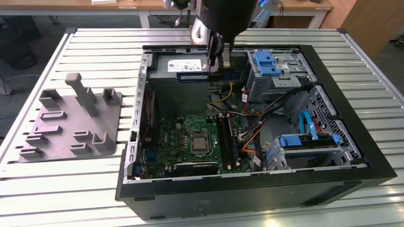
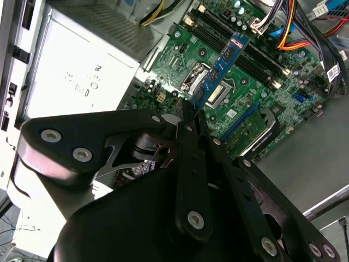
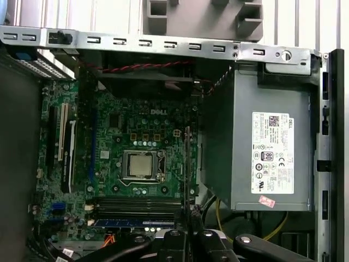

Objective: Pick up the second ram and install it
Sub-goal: 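Pick up the second ram and move it above second insertion slot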

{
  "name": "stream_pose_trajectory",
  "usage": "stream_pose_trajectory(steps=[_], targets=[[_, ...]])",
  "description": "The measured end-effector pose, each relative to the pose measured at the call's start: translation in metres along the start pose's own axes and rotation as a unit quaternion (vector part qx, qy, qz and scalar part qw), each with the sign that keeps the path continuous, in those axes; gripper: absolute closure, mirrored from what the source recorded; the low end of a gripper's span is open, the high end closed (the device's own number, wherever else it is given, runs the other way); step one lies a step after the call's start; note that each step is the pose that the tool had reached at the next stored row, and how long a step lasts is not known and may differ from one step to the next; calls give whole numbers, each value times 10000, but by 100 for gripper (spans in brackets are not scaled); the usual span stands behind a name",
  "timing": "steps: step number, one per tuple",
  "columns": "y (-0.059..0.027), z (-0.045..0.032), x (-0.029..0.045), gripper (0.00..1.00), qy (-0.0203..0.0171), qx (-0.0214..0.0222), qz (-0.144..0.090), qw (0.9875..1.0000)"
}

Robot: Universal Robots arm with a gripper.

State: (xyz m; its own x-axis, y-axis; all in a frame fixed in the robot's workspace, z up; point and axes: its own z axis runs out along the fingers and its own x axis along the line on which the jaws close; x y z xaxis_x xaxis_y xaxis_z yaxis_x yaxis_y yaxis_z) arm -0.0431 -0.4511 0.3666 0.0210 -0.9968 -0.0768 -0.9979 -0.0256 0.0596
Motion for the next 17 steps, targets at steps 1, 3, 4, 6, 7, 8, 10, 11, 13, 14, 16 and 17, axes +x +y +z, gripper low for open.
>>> stream_pose_trajectory(steps=[1, 3, 4, 6, 7, 8, 10, 11, 13, 14, 16, 17], targets=[[-12, 7, 1, 86, 0, -1, 0, 10000], [-41, 22, 3, 86, 0, -3, 0, 10000], [-58, 31, 4, 86, 0, -4, 0, 10000], [-91, 50, 6, 86, 0, -8, 1, 10000], [-106, 61, 7, 86, 0, -9, 1, 10000], [-122, 74, 9, 86, -1, -11, 1, 10000], [-148, 97, 11, 86, 0, -13, 1, 10000], [-155, 102, 11, 86, -1, -13, 1, 10000], [-156, 102, 11, 86, 1, -13, 2, 10000], [-156, 102, 12, 86, 1, -13, 2, 10000], [-157, 102, 12, 86, 0, -13, 1, 10000], [-157, 103, 13, 86, -1, -13, 1, 10000]])
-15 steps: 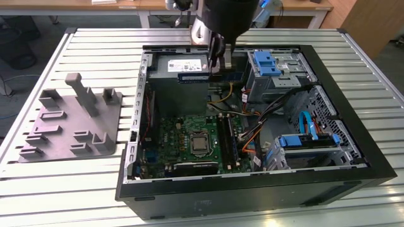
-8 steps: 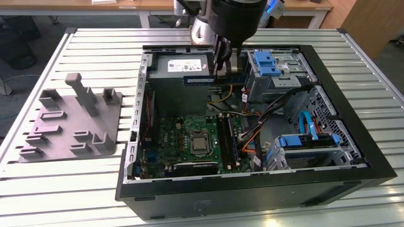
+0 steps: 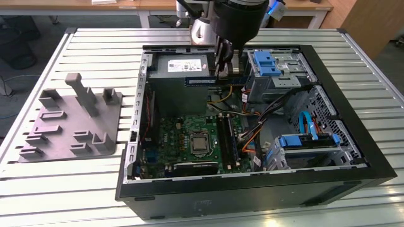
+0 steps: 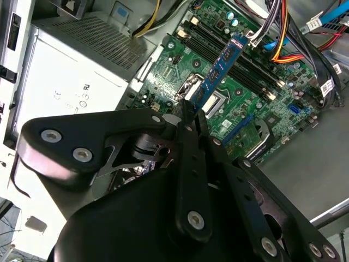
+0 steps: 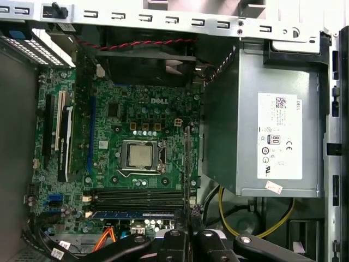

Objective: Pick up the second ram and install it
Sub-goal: 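Pick up the second ram and move it above second insertion slot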

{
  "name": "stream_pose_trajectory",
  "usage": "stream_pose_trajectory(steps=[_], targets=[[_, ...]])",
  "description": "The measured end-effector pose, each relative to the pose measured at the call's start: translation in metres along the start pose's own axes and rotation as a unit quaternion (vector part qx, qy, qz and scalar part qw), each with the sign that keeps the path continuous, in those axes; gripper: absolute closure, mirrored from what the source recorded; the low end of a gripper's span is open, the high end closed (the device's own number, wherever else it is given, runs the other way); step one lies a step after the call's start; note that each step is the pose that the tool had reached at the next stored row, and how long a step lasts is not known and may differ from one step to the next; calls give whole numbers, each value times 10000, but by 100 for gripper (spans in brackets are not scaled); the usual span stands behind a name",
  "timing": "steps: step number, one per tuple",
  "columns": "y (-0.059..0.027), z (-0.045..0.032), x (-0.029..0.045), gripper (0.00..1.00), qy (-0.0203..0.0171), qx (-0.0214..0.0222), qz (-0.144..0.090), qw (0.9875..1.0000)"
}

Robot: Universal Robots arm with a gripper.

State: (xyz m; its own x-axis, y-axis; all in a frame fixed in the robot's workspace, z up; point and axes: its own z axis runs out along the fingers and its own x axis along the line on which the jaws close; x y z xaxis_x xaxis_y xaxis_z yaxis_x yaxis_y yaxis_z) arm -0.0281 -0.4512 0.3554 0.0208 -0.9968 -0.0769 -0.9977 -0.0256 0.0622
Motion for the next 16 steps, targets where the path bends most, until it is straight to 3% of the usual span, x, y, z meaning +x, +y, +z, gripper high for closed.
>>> stream_pose_trajectory(steps=[5, 6, 7, 16], targets=[[0, 8, 58, 86, 0, 0, 0, 10000], [0, 44, 134, 86, 0, 0, 0, 10000], [-1, 59, 146, 86, -1, 0, 0, 10000], [-10, 219, 186, 86, 0, -7, 1, 10000]])
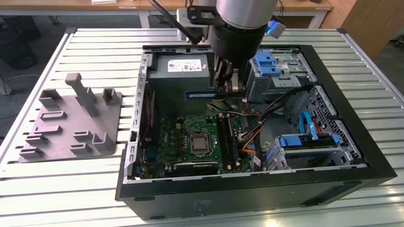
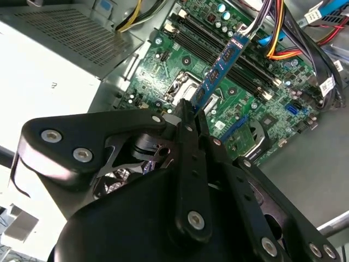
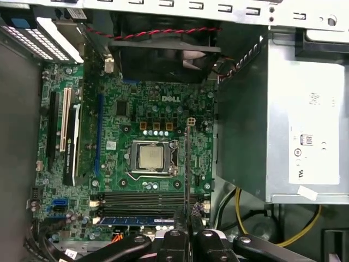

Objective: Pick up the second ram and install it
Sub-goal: 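Pick up the second ram and move it above second insertion slot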

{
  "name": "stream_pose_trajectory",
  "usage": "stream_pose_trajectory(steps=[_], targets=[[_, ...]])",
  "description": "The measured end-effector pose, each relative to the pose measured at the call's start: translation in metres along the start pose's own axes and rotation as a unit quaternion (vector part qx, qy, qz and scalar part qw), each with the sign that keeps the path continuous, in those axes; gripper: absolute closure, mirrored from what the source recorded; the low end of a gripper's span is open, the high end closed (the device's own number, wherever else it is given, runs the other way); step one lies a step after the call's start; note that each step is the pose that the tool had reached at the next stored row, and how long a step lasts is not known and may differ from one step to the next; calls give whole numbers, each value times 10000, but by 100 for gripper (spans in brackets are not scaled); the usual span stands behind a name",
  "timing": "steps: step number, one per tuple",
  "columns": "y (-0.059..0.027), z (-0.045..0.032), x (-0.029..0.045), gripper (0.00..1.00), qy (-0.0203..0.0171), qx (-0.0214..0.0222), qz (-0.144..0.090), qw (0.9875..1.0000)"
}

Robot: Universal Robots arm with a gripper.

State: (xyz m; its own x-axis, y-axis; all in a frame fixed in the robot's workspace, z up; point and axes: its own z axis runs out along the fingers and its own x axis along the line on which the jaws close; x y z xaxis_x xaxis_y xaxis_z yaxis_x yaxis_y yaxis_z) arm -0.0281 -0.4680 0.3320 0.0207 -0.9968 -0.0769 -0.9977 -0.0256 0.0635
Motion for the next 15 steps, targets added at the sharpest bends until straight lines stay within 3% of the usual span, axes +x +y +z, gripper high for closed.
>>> stream_pose_trajectory(steps=[15], targets=[[-16, 263, 38, 86, 1, -1, 0, 10000]])
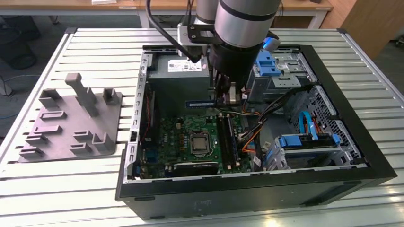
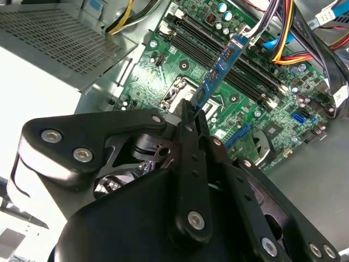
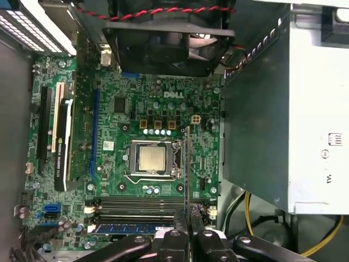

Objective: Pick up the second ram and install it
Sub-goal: 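Pick up the second ram and move it above second insertion slot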

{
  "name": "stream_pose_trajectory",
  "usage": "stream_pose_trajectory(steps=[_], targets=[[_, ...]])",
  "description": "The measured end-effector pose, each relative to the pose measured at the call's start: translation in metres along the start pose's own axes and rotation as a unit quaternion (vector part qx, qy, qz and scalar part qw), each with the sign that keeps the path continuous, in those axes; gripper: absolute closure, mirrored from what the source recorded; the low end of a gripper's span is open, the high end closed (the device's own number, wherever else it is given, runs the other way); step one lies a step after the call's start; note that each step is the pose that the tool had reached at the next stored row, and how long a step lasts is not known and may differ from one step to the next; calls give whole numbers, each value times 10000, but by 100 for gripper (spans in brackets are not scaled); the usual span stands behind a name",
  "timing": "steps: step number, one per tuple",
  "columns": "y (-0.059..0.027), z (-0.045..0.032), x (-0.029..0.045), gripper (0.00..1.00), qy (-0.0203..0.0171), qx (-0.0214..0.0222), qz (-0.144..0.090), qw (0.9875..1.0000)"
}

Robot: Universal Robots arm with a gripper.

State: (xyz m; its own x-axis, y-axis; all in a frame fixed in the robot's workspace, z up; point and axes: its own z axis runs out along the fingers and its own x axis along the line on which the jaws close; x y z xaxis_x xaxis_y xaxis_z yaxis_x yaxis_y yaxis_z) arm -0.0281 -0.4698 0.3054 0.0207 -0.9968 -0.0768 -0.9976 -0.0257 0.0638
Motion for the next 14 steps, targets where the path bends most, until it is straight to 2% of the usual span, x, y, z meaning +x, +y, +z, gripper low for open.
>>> stream_pose_trajectory(steps=[8, 14], targets=[[-8, 121, 10, 86, -1, 0, 0, 10000], [-12, 182, 16, 86, 0, 0, 0, 10000]])
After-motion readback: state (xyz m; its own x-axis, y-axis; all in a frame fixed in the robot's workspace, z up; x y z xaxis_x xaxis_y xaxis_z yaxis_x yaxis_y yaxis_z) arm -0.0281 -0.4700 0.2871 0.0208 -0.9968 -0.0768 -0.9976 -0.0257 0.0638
